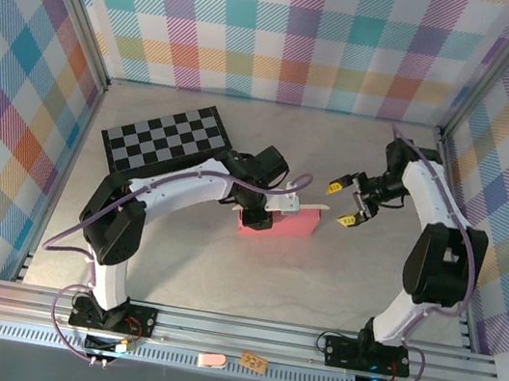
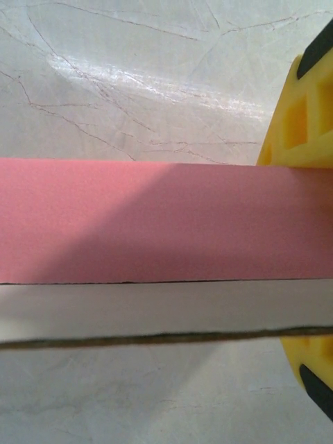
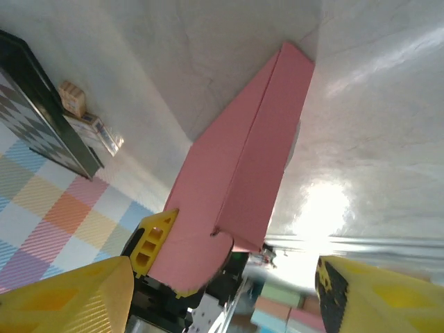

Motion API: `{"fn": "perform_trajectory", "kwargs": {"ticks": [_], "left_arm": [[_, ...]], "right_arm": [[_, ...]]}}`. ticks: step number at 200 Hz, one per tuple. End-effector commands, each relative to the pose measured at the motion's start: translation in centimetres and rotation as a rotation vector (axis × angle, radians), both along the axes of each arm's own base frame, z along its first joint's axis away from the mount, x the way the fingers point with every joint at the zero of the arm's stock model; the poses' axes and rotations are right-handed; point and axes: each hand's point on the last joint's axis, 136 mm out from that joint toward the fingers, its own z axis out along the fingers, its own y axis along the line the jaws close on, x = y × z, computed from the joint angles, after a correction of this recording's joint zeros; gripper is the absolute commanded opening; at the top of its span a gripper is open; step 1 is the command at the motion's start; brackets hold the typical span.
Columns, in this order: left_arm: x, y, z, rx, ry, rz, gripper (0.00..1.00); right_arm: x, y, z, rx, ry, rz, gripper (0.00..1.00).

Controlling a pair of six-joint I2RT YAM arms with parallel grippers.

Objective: Fold the paper box

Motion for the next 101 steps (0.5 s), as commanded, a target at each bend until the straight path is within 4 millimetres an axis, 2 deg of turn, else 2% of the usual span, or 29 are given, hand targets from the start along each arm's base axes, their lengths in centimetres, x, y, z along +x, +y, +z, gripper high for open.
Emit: {"fn": "perform_trajectory", "kwargs": {"ticks": [1, 9, 30, 48, 57, 77, 101], "left_arm": [[-1.1, 1.8, -0.9, 0.052, 0.083, 0.029, 0.29], [-1.1, 2.1, -0.9, 0.054, 0.089, 0.033, 0.29], [-1.2, 2.8, -1.2, 0.064, 0.113, 0.027, 0.30], [-1.2, 3.7, -1.8, 0.089, 0.138, 0.015, 0.30], [-1.1, 4.1, -2.1, 0.103, 0.139, 0.014, 0.30], [-0.6, 4.7, -2.3, 0.108, 0.131, 0.015, 0.30], [-0.2, 5.5, -2.5, 0.113, 0.144, 0.015, 0.30]], "right_arm": [[1.6, -2.0, 2.6, -0.155, -0.245, 0.047, 0.56], [2.0, -2.2, 3.3, -0.208, -0.355, 0.106, 0.50], [2.9, -1.3, 4.7, -0.328, -0.678, 0.294, 0.43], [2.9, -0.4, 5.6, -0.364, -0.925, 0.408, 0.36], [2.8, 0.1, 5.9, -0.356, -1.025, 0.450, 0.36], [2.3, 1.3, 5.4, -0.325, -1.106, 0.618, 0.37], [1.9, 2.5, 4.2, -0.327, -1.122, 0.837, 0.34]]}}
